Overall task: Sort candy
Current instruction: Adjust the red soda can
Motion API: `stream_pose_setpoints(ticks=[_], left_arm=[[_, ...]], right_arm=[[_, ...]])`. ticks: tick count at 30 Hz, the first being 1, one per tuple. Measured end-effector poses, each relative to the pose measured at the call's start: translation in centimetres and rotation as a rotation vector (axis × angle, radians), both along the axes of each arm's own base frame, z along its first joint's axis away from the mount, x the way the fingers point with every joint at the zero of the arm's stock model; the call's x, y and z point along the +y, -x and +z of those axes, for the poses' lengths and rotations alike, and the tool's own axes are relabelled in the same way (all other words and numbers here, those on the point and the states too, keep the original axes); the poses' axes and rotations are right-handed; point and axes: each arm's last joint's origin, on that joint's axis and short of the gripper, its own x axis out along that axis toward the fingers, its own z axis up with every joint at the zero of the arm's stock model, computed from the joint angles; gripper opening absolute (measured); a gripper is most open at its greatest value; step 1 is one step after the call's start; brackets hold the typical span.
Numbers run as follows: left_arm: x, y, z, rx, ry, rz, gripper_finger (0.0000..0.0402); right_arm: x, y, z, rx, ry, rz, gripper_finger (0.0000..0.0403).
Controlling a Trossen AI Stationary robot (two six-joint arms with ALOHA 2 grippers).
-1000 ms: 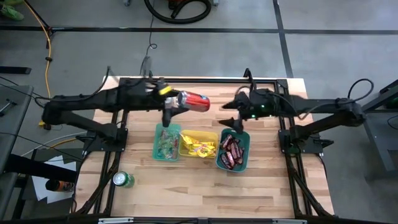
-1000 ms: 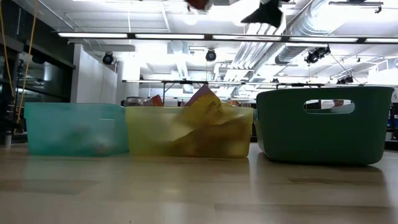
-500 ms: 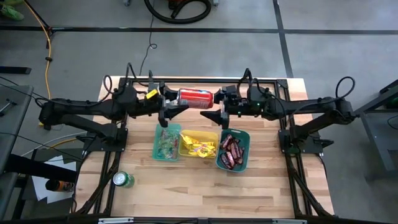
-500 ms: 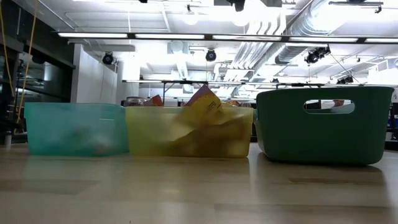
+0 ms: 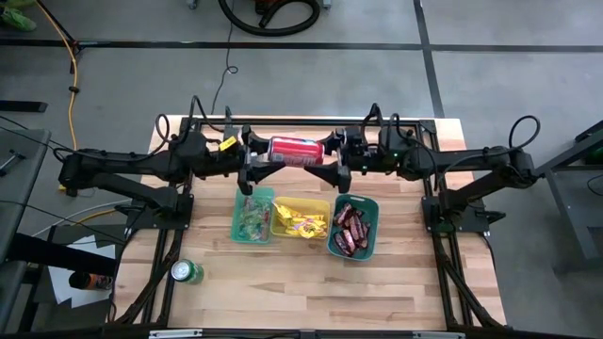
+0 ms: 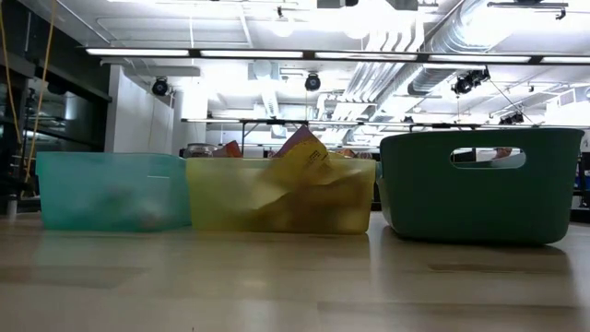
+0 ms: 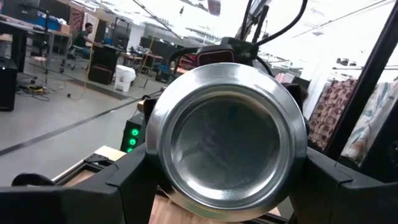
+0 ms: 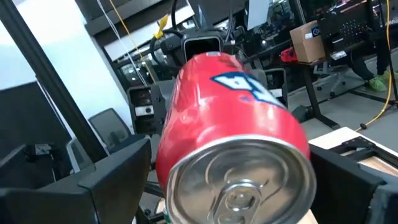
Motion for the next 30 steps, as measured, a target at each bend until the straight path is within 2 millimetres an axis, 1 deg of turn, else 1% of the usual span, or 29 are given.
stream_pose_setpoints(ticks=[4,7,9,10,16,21,23,25,26,28,30], left_arm=[[0.0,0.0,0.0,-0.001,-0.001,-0.002,0.026],[0.0,0.0,0.0,-0.002,-0.001,-0.005,0.0261],[0.0,0.0,0.0,-0.002,-0.001,-0.007,0.0269],[0.0,0.0,0.0,-0.002,-0.001,-0.006,0.0274],[0.1,0.1,0.0,0.006,-0.019,-0.025,0.0293],[0.8,1.4,-0.3,0.103,-0.022,-0.032,0.0297],[1.1,2.5,-0.1,0.131,-0.013,0.003,0.0297],[1.3,3.4,-0.1,0.167,-0.003,0.036,0.0298],[1.4,3.8,-0.5,0.217,-0.004,0.046,0.0298],[1.3,4.5,-1.5,0.33,0.006,0.052,0.0299],[1.3,5.6,-2.0,0.401,0.036,0.065,0.0299]], right_arm=[[0.0,0.0,0.1,-0.006,-0.032,0.001,0.0342],[0.0,0.0,0.1,-0.006,-0.039,0.0,0.0306],[0.0,0.0,0.1,-0.007,-0.037,0.002,0.0277],[0.0,0.0,0.1,-0.007,-0.036,0.001,0.0273],[0.0,0.1,0.1,-0.005,-0.028,-0.006,0.0273],[-0.6,0.5,0.1,0.023,-0.002,-0.022,0.0273],[-1.1,1.4,0.8,0.028,0.005,-0.039,0.0273],[-1.6,2.3,2.5,0.016,0.025,-0.057,0.0273],[-1.9,2.6,3.0,0.043,0.038,-0.071,0.0273],[-2.4,2.9,3.4,0.169,0.064,-0.087,0.0273],[-2.8,2.8,3.9,0.292,0.111,-0.112,0.0273]])
